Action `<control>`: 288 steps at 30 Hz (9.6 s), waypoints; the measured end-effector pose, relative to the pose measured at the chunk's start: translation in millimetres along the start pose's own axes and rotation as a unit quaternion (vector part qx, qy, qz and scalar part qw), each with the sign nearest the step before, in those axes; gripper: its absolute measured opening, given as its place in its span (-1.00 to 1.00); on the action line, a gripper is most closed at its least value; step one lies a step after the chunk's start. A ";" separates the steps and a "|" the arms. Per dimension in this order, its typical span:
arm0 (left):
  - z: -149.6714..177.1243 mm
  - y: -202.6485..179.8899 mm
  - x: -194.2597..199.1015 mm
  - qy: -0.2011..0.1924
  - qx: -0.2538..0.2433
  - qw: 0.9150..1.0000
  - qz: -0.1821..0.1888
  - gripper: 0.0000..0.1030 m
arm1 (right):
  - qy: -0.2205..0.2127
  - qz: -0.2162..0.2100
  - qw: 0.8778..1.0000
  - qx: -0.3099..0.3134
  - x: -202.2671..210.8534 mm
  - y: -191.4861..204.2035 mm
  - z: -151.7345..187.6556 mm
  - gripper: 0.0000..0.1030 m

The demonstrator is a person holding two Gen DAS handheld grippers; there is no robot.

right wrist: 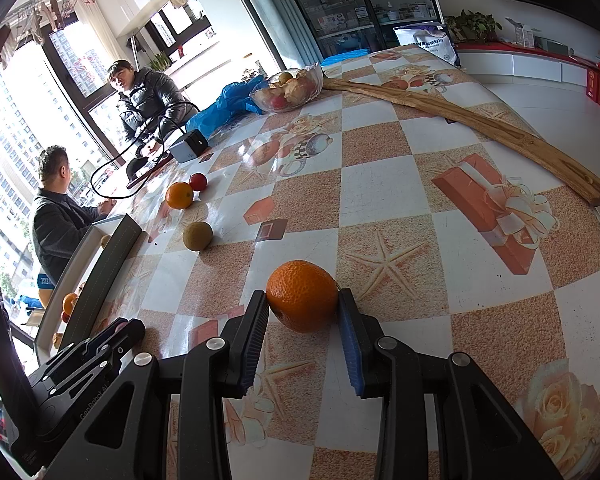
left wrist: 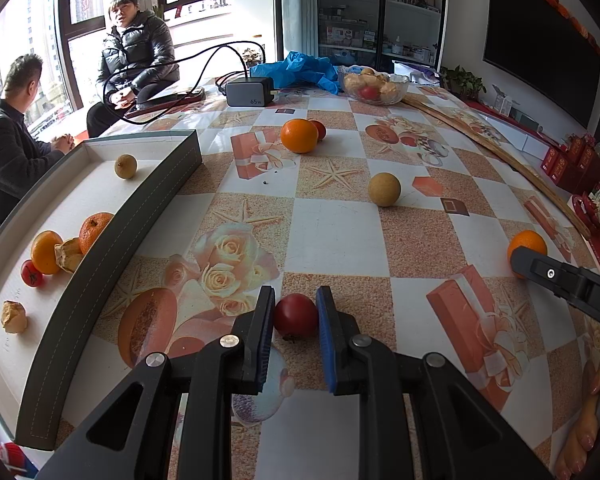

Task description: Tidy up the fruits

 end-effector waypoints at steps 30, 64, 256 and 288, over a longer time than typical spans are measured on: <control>-0.5 17.8 14.7 0.011 0.053 0.997 0.061 -0.56 | 0.034 0.009 0.999 -0.010 3.5 -5.8 -3.9 -0.30; -20.2 204.3 88.5 -0.042 0.123 0.985 -0.114 -0.56 | 0.083 -0.134 0.966 0.205 -40.1 298.3 -22.4 -0.30; 9.4 17.6 10.6 -0.001 0.017 1.000 -0.021 -0.23 | -0.010 0.020 0.999 0.049 4.4 26.9 14.3 -0.44; 9.2 17.5 10.1 -0.001 0.016 1.000 -0.022 -0.23 | -0.010 0.020 0.999 0.048 4.2 27.2 14.4 -0.44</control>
Point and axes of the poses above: each gripper's, at about its wrist camera, not at the fingertips, and x roughly against the way its jaws point, y to its left, z to its underside, the point moved 4 cm from there along -x, roughly the way its jaws point, and after that the axes turned 14 degrees about z, right-handed, at the moved point
